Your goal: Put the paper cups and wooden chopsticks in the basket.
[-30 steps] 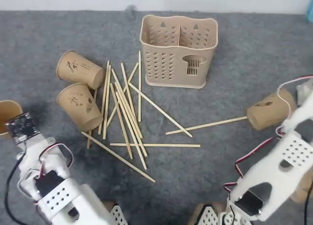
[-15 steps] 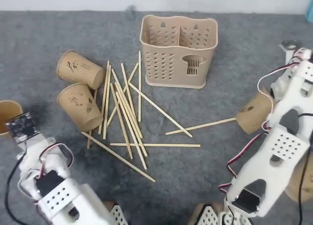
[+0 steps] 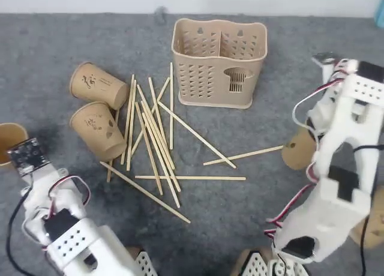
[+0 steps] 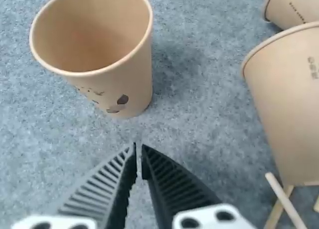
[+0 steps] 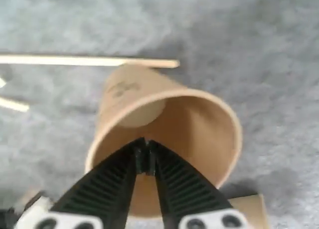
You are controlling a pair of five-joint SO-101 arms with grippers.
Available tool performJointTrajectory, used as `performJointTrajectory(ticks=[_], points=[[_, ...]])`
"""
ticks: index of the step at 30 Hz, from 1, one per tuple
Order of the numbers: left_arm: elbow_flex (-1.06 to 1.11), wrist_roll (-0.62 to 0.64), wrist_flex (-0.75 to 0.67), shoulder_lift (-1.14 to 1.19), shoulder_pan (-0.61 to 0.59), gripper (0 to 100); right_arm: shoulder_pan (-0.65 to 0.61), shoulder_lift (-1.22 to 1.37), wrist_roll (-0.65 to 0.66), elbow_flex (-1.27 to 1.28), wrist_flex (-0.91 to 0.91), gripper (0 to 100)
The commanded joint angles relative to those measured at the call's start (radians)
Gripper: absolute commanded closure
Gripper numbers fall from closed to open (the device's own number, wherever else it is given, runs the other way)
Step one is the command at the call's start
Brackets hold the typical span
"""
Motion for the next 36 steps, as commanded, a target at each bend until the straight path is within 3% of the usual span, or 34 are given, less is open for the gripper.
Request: performJointTrajectory(ticks=[1,10,20,23,30,36], points=[[-0.002,-0.008,-0.028,-0.015,0.009,98,-0.061,-0.179,-0.002,0.11,0.039,99.0],[-0.002,-0.009,-0.026,-0.015,0.009,98,-0.134,-0.437,-0.006,0.339,-0.025,99.0],[-0.002,-0.009,-0.026,-0.015,0.009,98,-0.13,-0.71,0.003,0.341,-0.018,98.3],[-0.002,-0.012,-0.025,-0.015,0.009,98,-0.125,-0.794,0.003,0.341,-0.01,93.5],[0.008,-0.026,-0.029,-0.015,0.009,98,-0.002,-0.874,0.003,0.358,0.013,87.7],[0.01,-0.026,-0.029,-0.015,0.009,98,0.064,-0.855,0.005,0.503,-0.107,87.5]])
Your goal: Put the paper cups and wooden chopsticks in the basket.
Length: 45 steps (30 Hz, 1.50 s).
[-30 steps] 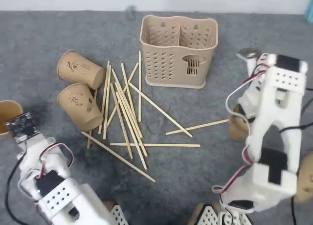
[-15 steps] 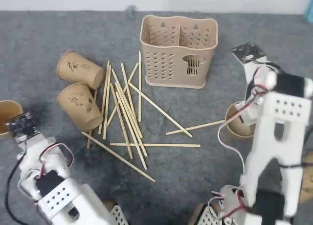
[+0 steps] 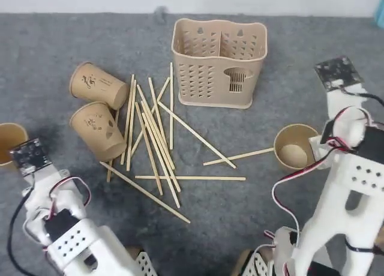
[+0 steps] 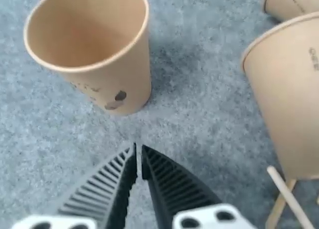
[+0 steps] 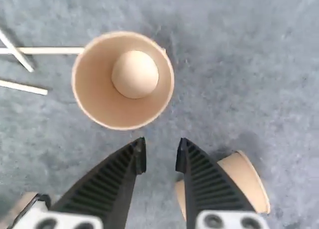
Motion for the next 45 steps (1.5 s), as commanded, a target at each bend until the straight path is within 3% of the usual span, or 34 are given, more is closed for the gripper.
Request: performJointTrajectory(ticks=[1,11,28,33,45], points=[[-0.004,-0.008,-0.028,-0.015,0.009,98,0.024,-0.004,0.002,0.066,-0.088,87.5],[-0.002,-0.008,-0.028,-0.015,0.009,98,0.027,0.124,-0.071,0.146,-0.222,87.5],[0.001,-0.009,-0.026,-0.015,0.046,98,0.025,0.377,-0.072,0.146,-0.354,88.3],[0.001,-0.009,-0.028,-0.015,0.046,98,0.025,0.383,-0.072,0.14,-0.352,99.6],[0.001,-0.009,-0.028,-0.015,0.046,98,0.027,0.288,-0.072,0.14,-0.341,99.1]])
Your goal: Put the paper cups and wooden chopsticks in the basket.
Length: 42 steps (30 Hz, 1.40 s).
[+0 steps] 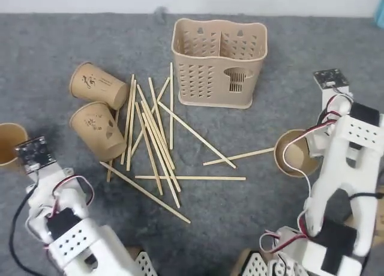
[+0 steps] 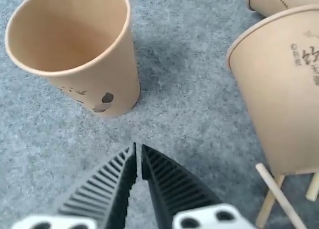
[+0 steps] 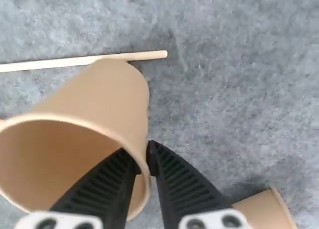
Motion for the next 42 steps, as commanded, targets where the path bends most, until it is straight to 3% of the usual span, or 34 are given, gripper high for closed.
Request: performJointTrajectory(ticks=[1,11,19,28,42], points=[[-0.002,-0.008,-0.028,-0.015,0.006,98,0.01,-0.09,-0.008,-0.012,-0.004,99.1],[-0.002,-0.009,-0.028,-0.015,0.006,98,0.002,-0.127,-0.008,-0.244,0.263,99.1],[-0.002,-0.009,-0.028,-0.015,0.006,98,-0.025,-0.127,-0.008,-0.474,0.377,99.1],[0.008,-0.009,-0.046,-0.015,0.006,98,-0.166,-0.127,-0.032,-0.707,0.371,99.1],[0.015,-0.009,-0.049,-0.015,0.006,98,-0.412,-0.082,-0.041,-1.022,0.213,99.1]])
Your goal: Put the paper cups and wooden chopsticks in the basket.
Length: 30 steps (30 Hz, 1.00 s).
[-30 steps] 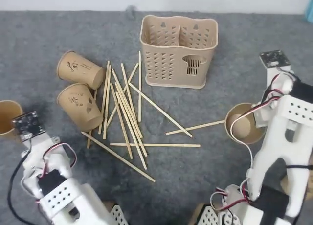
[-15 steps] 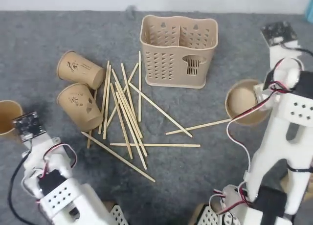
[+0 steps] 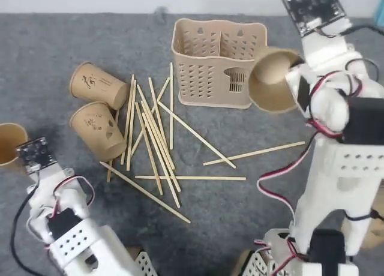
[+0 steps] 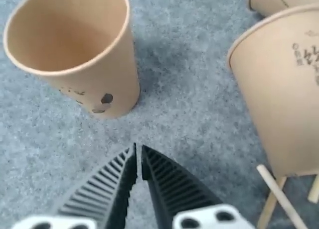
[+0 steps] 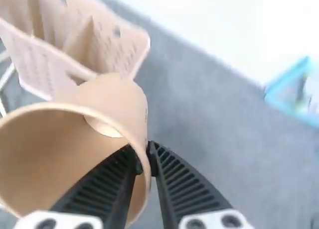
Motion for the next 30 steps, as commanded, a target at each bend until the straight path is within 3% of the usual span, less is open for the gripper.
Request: performJointTrajectory(ticks=[1,11,18,30], points=[[-0.005,-0.009,-0.026,-0.015,0.006,98,-0.038,0.001,-0.011,-0.075,-0.077,99.1],[-0.004,-0.009,-0.026,-0.015,0.006,98,-0.061,0.153,-0.012,-0.075,-0.255,99.1],[-0.004,-0.009,-0.026,-0.015,0.006,98,-0.12,0.243,-0.012,-0.147,-0.271,99.1],[-0.004,-0.035,-0.026,-0.015,0.006,98,-0.114,0.473,-0.06,-0.336,-0.26,99.1]])
